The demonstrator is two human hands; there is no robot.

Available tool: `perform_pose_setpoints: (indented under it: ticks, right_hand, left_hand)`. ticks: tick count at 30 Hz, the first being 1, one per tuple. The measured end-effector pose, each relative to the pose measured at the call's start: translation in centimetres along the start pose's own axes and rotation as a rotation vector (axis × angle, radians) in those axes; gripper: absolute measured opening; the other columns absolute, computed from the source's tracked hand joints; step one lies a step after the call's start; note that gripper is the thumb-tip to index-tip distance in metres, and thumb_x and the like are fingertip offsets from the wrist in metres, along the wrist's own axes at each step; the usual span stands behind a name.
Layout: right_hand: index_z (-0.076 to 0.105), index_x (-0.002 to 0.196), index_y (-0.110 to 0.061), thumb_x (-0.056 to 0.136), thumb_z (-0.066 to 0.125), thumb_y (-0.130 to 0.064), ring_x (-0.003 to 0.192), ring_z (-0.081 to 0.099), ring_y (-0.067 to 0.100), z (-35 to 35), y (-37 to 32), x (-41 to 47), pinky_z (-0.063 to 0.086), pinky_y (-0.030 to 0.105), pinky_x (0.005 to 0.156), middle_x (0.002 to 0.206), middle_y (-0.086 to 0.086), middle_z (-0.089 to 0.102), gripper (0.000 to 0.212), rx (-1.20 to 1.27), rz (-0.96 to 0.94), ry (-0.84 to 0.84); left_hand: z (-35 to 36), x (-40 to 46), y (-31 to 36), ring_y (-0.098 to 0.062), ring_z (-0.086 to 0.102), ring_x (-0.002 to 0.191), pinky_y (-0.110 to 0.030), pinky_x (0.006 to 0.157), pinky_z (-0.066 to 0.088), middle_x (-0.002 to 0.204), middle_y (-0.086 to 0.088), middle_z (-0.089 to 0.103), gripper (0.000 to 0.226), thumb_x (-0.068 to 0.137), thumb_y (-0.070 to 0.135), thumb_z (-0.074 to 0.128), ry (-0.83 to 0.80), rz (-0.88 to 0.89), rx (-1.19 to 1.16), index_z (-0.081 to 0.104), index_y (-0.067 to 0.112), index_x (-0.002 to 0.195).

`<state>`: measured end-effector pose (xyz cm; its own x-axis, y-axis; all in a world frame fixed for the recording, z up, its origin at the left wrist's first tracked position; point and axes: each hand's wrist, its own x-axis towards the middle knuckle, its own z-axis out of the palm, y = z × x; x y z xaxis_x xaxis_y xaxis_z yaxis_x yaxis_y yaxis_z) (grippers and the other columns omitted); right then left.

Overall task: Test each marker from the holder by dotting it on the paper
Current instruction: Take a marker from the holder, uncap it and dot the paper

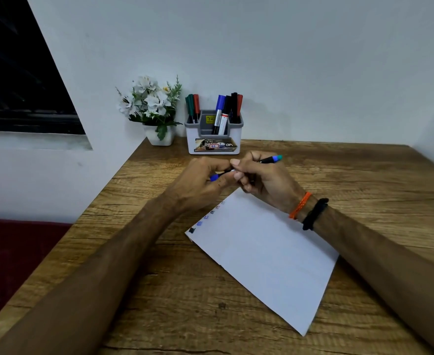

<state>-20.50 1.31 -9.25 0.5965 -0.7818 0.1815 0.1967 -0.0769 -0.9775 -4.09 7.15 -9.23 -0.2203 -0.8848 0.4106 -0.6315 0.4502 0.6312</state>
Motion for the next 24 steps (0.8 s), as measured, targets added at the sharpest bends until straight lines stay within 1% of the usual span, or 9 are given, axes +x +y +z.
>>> perform_pose_setpoints:
  ticks: [3, 6, 8, 11, 13, 14, 16, 18, 24]
  right_hand:
    - [0.062, 0.057, -0.017, 0.089, 0.067, -0.008, 0.047, 0.052, 0.011, -0.4, -0.1, 0.0, 0.041, 0.022, 0.044, 0.060, 0.006, 0.064, 0.034, -0.003, -0.019, -0.005]
    - [0.065, 0.061, -0.020, 0.084, 0.073, -0.018, 0.047, 0.052, 0.014, -0.4, -0.2, -0.5, 0.041, 0.024, 0.049, 0.061, 0.010, 0.063, 0.025, -0.108, -0.070, 0.024]
    - [0.066, 0.063, -0.020, 0.081, 0.077, -0.019, 0.045, 0.050, 0.014, -0.5, -0.4, -0.8, 0.039, 0.022, 0.047, 0.056, 0.007, 0.059, 0.021, -0.212, -0.127, 0.093]
    - [0.064, 0.069, -0.014, 0.080, 0.080, -0.015, 0.042, 0.048, 0.012, -0.9, -0.9, -0.8, 0.036, 0.018, 0.041, 0.053, 0.003, 0.057, 0.019, -0.284, -0.143, 0.177]
    - [0.062, 0.070, -0.017, 0.082, 0.078, -0.014, 0.042, 0.050, 0.012, -1.3, -0.9, -0.6, 0.035, 0.019, 0.040, 0.052, -0.002, 0.058, 0.020, -0.284, -0.098, 0.180]
    - [0.061, 0.072, -0.017, 0.082, 0.076, -0.014, 0.042, 0.051, 0.013, -1.2, -0.9, -0.5, 0.035, 0.019, 0.040, 0.053, -0.002, 0.058, 0.018, -0.254, -0.066, 0.170]
    - [0.065, 0.080, -0.015, 0.080, 0.065, -0.017, 0.044, 0.054, 0.015, -1.2, -0.8, -0.5, 0.036, 0.020, 0.040, 0.057, 0.002, 0.061, 0.002, -0.197, -0.007, 0.125]
    - [0.069, 0.088, -0.008, 0.077, 0.054, -0.017, 0.047, 0.058, 0.016, -1.2, -0.7, -0.7, 0.039, 0.021, 0.041, 0.063, 0.007, 0.066, 0.021, -0.164, 0.061, 0.061]
    - [0.071, 0.089, 0.003, 0.093, 0.048, 0.000, 0.055, 0.068, 0.017, -0.9, -0.4, -1.7, 0.052, 0.022, 0.047, 0.069, 0.014, 0.070, 0.024, -0.143, 0.123, -0.015]
  left_hand:
    - [-0.1, -0.1, -0.3, -0.020, 0.067, 0.081, -0.047, 0.071, 0.053, 0.087, 0.002, 0.072, 0.036, 0.093, 0.052, 0.051, -0.003, -0.007, 0.021, 0.071, 0.022, 0.096]
    - [-0.4, -0.2, 0.0, 0.001, 0.059, 0.067, -0.030, 0.062, 0.046, 0.090, 0.013, 0.070, 0.038, 0.082, 0.059, 0.061, -0.042, -0.087, 0.041, 0.069, 0.028, 0.103]
    - [-1.1, -0.3, 0.3, 0.009, 0.056, 0.072, -0.025, 0.070, 0.041, 0.096, 0.021, 0.064, 0.056, 0.067, 0.062, 0.069, -0.086, -0.206, 0.082, 0.065, 0.030, 0.113]
    - [-2.1, -0.5, 0.4, -0.003, 0.052, 0.069, -0.022, 0.067, 0.039, 0.081, 0.020, 0.059, 0.058, 0.065, 0.049, 0.081, -0.171, -0.343, 0.129, 0.063, 0.029, 0.117]
    - [-2.5, -0.6, 0.6, -0.021, 0.057, 0.083, -0.024, 0.073, 0.042, 0.098, 0.009, 0.057, 0.056, 0.068, 0.039, 0.083, -0.223, -0.393, 0.112, 0.063, 0.026, 0.118]
    - [-2.6, -0.7, 0.7, -0.016, 0.058, 0.090, -0.026, 0.076, 0.043, 0.108, 0.007, 0.048, 0.056, 0.068, 0.036, 0.083, -0.245, -0.407, 0.098, 0.062, 0.025, 0.119]
    - [-2.7, -0.8, 0.6, 0.001, 0.062, 0.064, -0.022, 0.069, 0.041, 0.114, 0.004, 0.041, 0.056, 0.068, 0.033, 0.084, -0.264, -0.410, 0.071, 0.061, 0.025, 0.119]
    - [-2.7, -0.8, 0.6, 0.008, 0.051, 0.044, -0.018, 0.063, 0.036, 0.116, 0.001, 0.043, 0.057, 0.067, 0.034, 0.084, -0.262, -0.409, 0.067, 0.061, 0.026, 0.118]
    - [-2.6, -0.7, 0.6, 0.010, 0.047, 0.040, -0.013, 0.054, 0.034, 0.103, -0.001, 0.056, 0.061, 0.064, 0.035, 0.086, -0.280, -0.403, 0.115, 0.061, 0.027, 0.119]
